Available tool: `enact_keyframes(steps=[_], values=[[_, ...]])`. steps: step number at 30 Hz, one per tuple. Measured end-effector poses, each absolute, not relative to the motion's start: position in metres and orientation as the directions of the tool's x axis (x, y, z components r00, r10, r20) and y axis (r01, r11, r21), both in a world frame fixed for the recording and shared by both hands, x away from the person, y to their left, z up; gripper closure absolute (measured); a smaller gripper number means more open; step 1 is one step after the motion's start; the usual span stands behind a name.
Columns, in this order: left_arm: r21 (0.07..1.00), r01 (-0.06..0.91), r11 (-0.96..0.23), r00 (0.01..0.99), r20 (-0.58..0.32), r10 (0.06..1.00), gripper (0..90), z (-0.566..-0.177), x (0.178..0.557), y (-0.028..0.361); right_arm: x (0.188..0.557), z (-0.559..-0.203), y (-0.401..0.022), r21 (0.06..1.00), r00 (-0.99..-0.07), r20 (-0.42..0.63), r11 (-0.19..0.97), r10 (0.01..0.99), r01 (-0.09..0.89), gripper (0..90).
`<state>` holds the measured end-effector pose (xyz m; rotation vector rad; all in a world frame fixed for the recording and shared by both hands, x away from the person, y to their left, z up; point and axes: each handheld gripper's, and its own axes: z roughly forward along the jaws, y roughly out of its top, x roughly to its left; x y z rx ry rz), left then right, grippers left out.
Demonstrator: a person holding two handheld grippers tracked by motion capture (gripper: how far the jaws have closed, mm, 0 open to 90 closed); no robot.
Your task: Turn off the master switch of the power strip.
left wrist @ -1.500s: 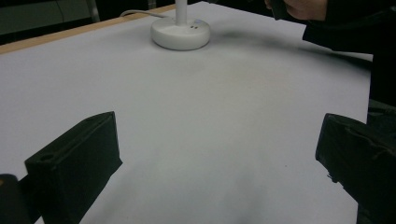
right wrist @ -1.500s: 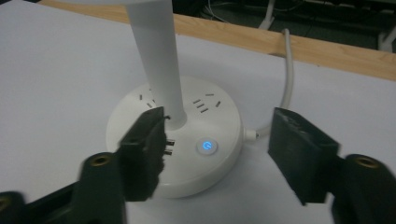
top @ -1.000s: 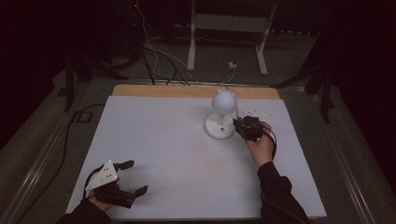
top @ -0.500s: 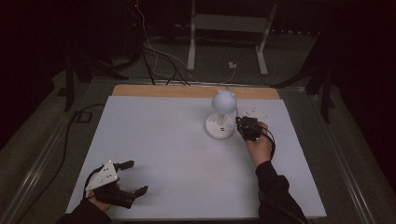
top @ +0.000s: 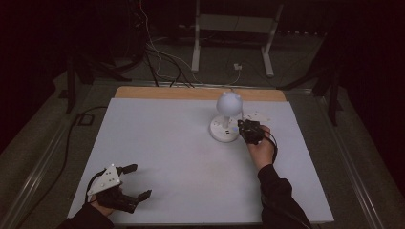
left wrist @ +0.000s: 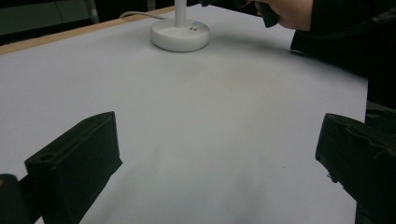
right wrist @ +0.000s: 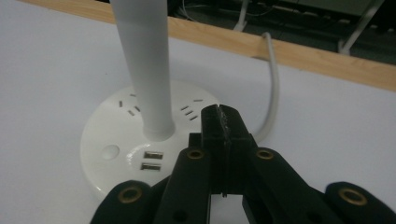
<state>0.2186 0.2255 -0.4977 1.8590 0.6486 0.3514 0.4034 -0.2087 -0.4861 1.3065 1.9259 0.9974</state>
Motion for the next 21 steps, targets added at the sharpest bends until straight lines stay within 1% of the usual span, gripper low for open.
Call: enact_keyframes(steps=[9, 18, 21], values=[[0.926, 0.265, -0.269, 0.809, -0.061, 0.585, 0.4, -0.498, 0.218, 0.225, 0.408, -0.499, -0.201, 0.824, -0.348, -0.055, 0.240, 0.936, 0.514, 90.0], [0.926, 0.266, -0.269, 0.808, -0.063, 0.585, 0.4, -0.498, 0.219, 0.225, 0.414, -0.508, -0.201, 0.803, -0.344, -0.052, 0.245, 0.937, 0.543, 90.0], [0.925, 0.265, -0.271, 0.809, -0.060, 0.585, 0.4, -0.498, 0.219, 0.225, 0.415, -0.508, -0.202, 0.805, -0.346, -0.054, 0.246, 0.937, 0.540, 90.0]])
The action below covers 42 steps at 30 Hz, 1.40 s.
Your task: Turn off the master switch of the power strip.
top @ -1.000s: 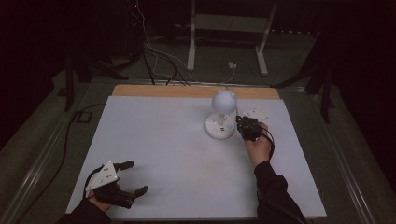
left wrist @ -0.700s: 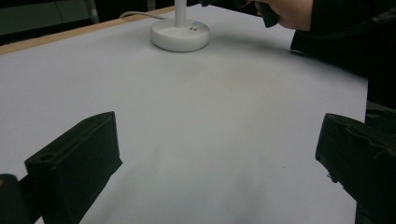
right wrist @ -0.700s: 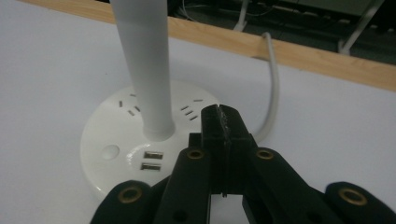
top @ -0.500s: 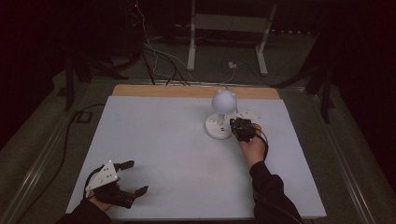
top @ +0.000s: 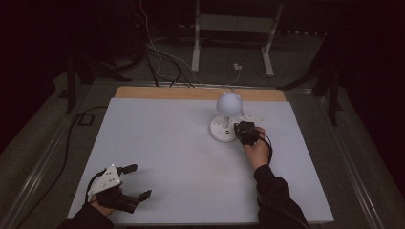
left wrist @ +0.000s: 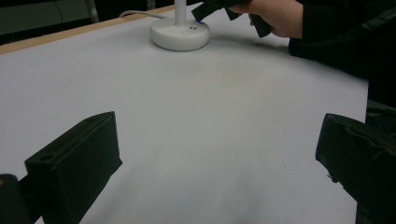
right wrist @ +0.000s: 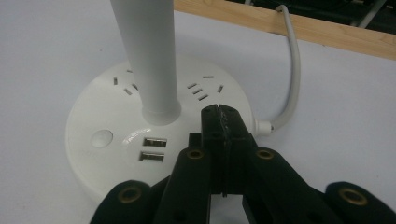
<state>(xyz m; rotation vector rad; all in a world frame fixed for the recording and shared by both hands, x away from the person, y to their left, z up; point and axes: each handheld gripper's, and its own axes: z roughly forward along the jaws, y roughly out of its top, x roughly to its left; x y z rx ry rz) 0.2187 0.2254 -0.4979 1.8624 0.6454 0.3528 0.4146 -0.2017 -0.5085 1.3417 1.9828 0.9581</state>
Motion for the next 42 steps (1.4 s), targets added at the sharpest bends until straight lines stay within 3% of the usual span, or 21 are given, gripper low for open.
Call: enact_keyframes(steps=[42], values=[[0.926, 0.270, -0.264, 0.811, -0.071, 0.581, 0.4, -0.4982, 0.2187, 0.2238, 0.4180, -0.5098, -0.2001, 0.779, -0.359, -0.102, 0.298, 0.928, 0.551, 90.0]])
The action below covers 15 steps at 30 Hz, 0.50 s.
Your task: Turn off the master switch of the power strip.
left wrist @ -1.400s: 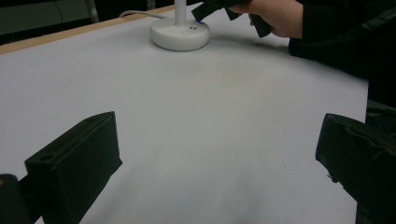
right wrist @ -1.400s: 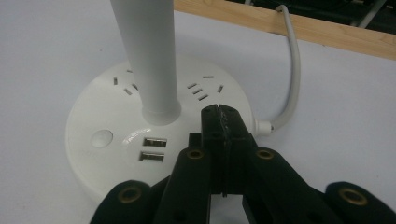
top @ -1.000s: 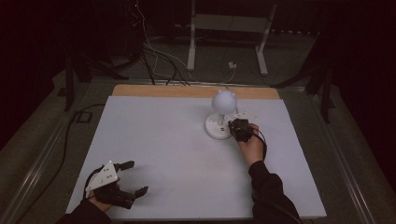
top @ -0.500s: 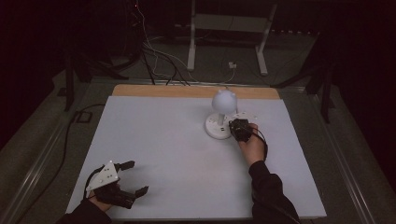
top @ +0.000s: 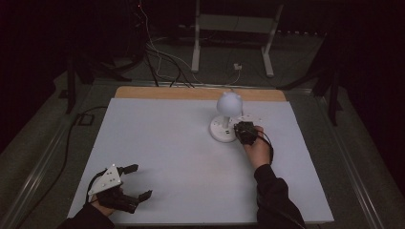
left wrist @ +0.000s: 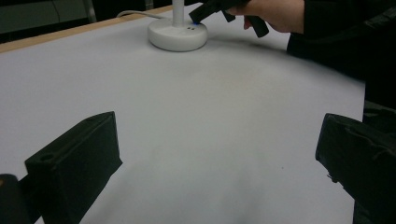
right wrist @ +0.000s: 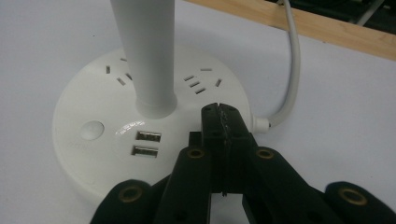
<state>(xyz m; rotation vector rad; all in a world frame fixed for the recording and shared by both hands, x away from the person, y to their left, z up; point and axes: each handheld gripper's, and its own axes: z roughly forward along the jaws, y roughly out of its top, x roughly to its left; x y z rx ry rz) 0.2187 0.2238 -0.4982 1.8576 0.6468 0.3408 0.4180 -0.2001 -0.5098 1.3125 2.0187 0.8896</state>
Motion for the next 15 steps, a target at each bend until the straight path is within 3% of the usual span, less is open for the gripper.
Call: enact_keyframes(steps=[13, 15], values=[[0.927, 0.269, -0.260, 0.807, -0.069, 0.587, 0.4, -0.4978, 0.2197, 0.2256, 0.4170, -0.5088, -0.1979, 0.780, -0.353, -0.116, 0.306, 0.928, 0.547, 90.0], [0.927, 0.268, -0.262, 0.807, -0.067, 0.587, 0.4, -0.4974, 0.2196, 0.2256, 0.4172, -0.5051, -0.1979, 0.780, -0.357, -0.102, 0.298, 0.928, 0.551, 86.0]])
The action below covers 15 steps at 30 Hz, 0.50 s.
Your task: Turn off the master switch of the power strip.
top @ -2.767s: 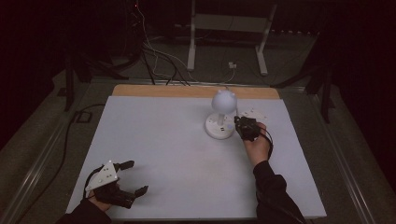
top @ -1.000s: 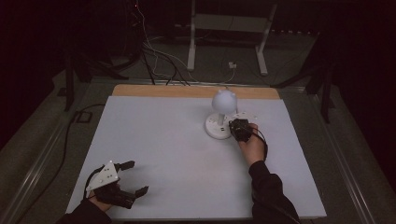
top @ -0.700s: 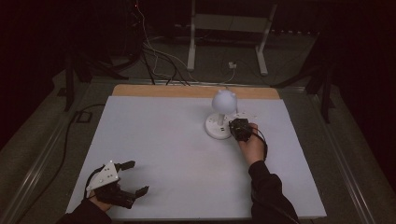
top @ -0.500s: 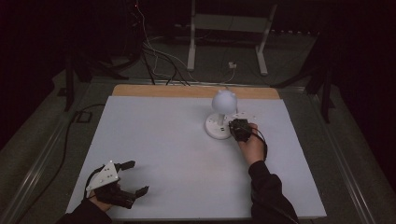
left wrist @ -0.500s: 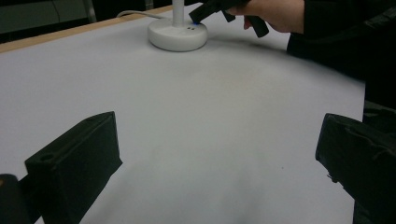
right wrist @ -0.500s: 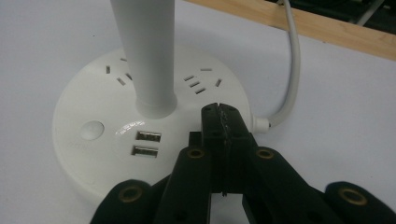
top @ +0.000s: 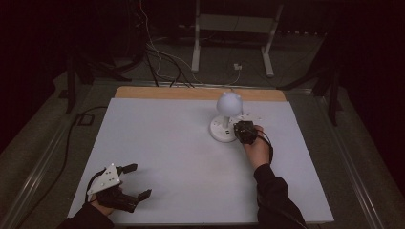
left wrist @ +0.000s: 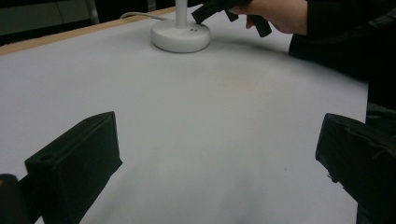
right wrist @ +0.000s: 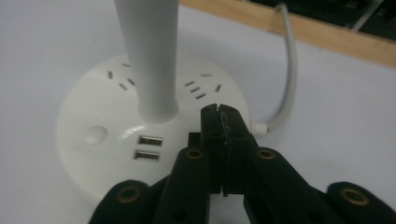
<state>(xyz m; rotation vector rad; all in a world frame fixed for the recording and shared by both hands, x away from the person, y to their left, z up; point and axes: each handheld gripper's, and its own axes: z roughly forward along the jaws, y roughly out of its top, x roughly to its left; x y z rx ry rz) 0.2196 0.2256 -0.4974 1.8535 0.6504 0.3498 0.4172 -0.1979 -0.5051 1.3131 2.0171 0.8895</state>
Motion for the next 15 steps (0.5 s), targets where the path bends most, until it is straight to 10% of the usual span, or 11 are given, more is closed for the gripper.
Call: enact_keyframes(steps=[10, 15], values=[[0.928, 0.268, -0.259, 0.806, -0.069, 0.588, 0.4, -0.497, 0.220, 0.227, 0.415, -0.502, -0.205, 0.813, -0.327, -0.087, 0.257, 0.941, 0.522, 74.9], [0.928, 0.265, -0.262, 0.808, -0.065, 0.586, 0.4, -0.497, 0.219, 0.226, 0.411, -0.490, -0.211, 0.839, -0.375, -0.036, 0.232, 0.926, 0.491, 44.1]])
